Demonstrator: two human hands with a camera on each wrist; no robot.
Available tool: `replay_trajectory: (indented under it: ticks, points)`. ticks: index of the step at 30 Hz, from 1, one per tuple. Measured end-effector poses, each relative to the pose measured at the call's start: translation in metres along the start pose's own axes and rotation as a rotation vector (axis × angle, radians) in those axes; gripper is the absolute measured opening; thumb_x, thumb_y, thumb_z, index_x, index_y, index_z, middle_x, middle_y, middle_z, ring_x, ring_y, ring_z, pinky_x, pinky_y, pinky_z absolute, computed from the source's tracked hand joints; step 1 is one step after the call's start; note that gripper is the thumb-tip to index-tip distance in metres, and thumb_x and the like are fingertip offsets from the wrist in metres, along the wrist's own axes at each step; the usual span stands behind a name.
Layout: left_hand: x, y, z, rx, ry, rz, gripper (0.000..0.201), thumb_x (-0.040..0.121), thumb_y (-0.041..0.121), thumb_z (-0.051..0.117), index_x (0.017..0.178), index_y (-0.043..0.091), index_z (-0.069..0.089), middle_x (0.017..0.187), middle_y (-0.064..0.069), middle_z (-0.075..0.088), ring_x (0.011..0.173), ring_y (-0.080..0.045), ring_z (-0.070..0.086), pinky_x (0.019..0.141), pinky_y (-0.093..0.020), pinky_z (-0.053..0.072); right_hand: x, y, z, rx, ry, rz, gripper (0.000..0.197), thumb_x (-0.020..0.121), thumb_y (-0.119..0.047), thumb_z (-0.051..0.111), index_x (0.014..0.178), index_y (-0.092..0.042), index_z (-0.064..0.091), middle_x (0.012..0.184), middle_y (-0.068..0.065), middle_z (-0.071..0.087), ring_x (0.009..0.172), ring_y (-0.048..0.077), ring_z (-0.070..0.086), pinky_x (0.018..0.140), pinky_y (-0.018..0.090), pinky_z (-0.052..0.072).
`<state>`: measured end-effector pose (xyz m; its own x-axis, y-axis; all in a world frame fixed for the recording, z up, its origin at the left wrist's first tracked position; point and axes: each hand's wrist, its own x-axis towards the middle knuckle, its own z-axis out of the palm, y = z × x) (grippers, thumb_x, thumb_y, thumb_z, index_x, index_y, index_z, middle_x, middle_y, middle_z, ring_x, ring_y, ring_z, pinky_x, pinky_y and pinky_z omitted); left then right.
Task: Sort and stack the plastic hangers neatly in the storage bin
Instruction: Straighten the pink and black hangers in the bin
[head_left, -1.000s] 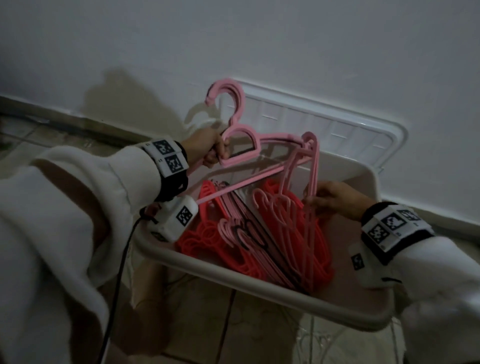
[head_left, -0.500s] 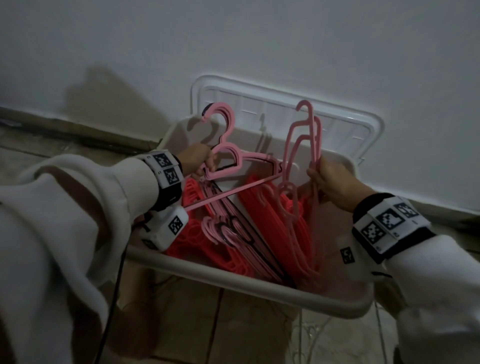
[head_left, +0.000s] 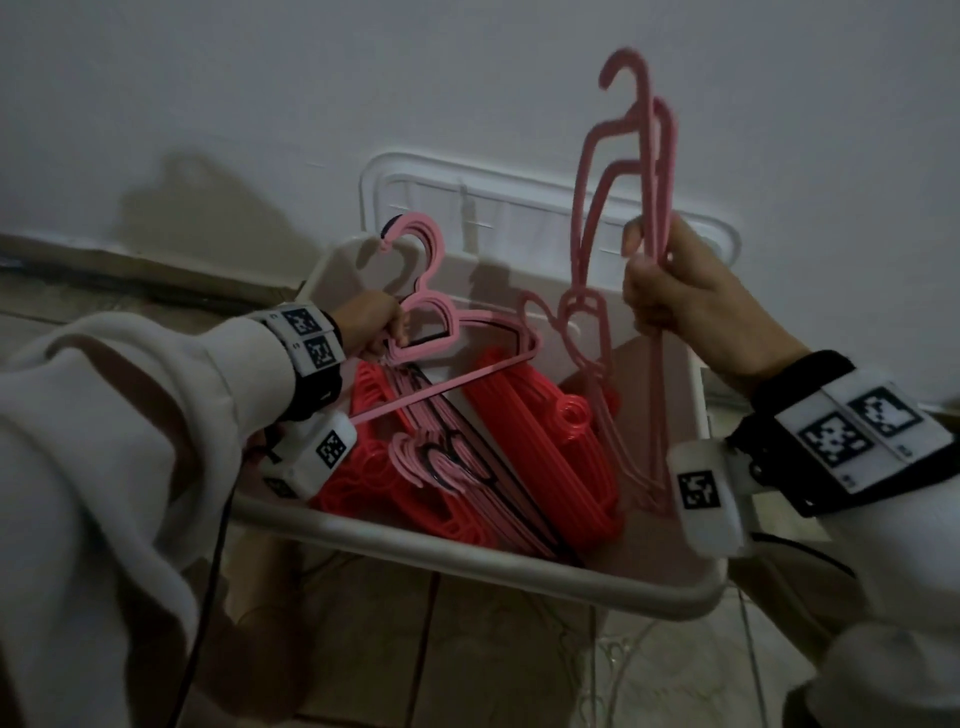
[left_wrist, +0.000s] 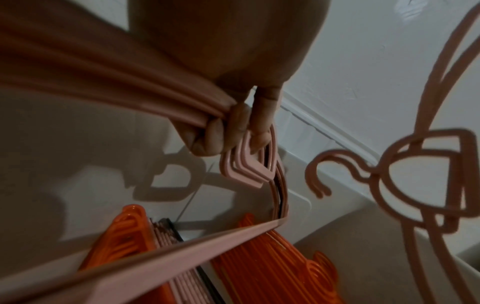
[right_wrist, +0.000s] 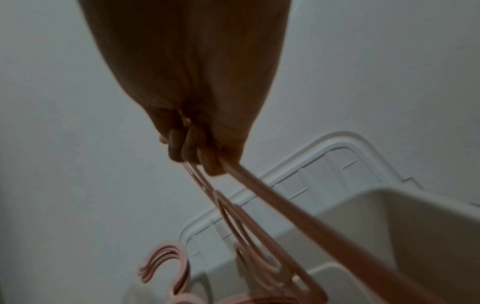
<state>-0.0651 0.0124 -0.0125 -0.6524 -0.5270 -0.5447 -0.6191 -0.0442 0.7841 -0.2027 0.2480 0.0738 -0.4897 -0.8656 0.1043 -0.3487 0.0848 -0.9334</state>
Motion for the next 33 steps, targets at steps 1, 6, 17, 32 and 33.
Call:
replay_trajectory:
  ticks: [1, 6, 17, 32, 33]
  points:
    - [0.0, -0.001, 0.001, 0.012, -0.004, -0.001, 0.027, 0.078, -0.009, 0.032, 0.062, 0.013, 0.032, 0.038, 0.001, 0.045, 0.026, -0.007, 0.017, 0.035, -0.005, 0.018, 0.002, -0.002, 0.001, 0.043, 0.069, -0.026, 0.023, 0.1, -0.006, 0.032, 0.086, -0.023, 0.039, 0.057, -0.011, 0.03, 0.049, 0.005, 0.025, 0.046, 0.018, 0.025]
    - [-0.003, 0.0, 0.004, 0.054, -0.008, -0.006, 0.027, 0.081, -0.007, 0.033, 0.059, 0.008, 0.034, 0.026, 0.003, 0.037, 0.028, -0.01, 0.022, 0.034, -0.007, 0.02, 0.015, 0.003, 0.012, 0.316, 0.552, -0.056, 0.021, 0.1, -0.019, 0.037, 0.079, -0.021, 0.041, 0.043, -0.016, 0.028, 0.038, 0.001, 0.02, 0.036, 0.014, 0.019]
    - [-0.005, -0.003, -0.003, -0.272, -0.178, -0.043, 0.006, 0.061, 0.002, 0.031, 0.062, 0.007, 0.034, 0.044, -0.009, 0.046, 0.026, -0.011, 0.022, 0.04, -0.009, 0.023, 0.036, 0.075, 0.052, 1.143, 0.726, 0.312, 0.049, 0.097, -0.05, 0.024, 0.06, -0.019, 0.028, 0.031, -0.009, 0.018, 0.025, 0.005, 0.014, 0.03, 0.012, 0.01]
    - [-0.019, -0.011, 0.005, 0.202, -0.223, 0.283, 0.026, 0.08, -0.009, 0.058, 0.103, 0.003, 0.056, 0.069, -0.001, 0.052, 0.051, -0.002, 0.051, 0.048, -0.014, 0.04, 0.048, 0.112, 0.128, 0.65, 0.513, 0.836, 0.048, 0.091, 0.004, 0.032, 0.049, -0.007, 0.05, 0.038, 0.008, 0.049, 0.035, 0.018, 0.05, 0.039, 0.02, 0.042]
    - [-0.019, -0.012, 0.005, 0.202, -0.23, 0.279, 0.03, 0.08, -0.011, 0.056, 0.108, -0.002, 0.055, 0.069, -0.002, 0.05, 0.047, 0.0, 0.048, 0.047, -0.013, 0.04, 0.047, 0.112, 0.124, 0.574, 0.442, 0.884, 0.042, 0.09, 0.004, 0.034, 0.054, -0.007, 0.053, 0.041, 0.009, 0.053, 0.038, 0.02, 0.054, 0.04, 0.023, 0.045]
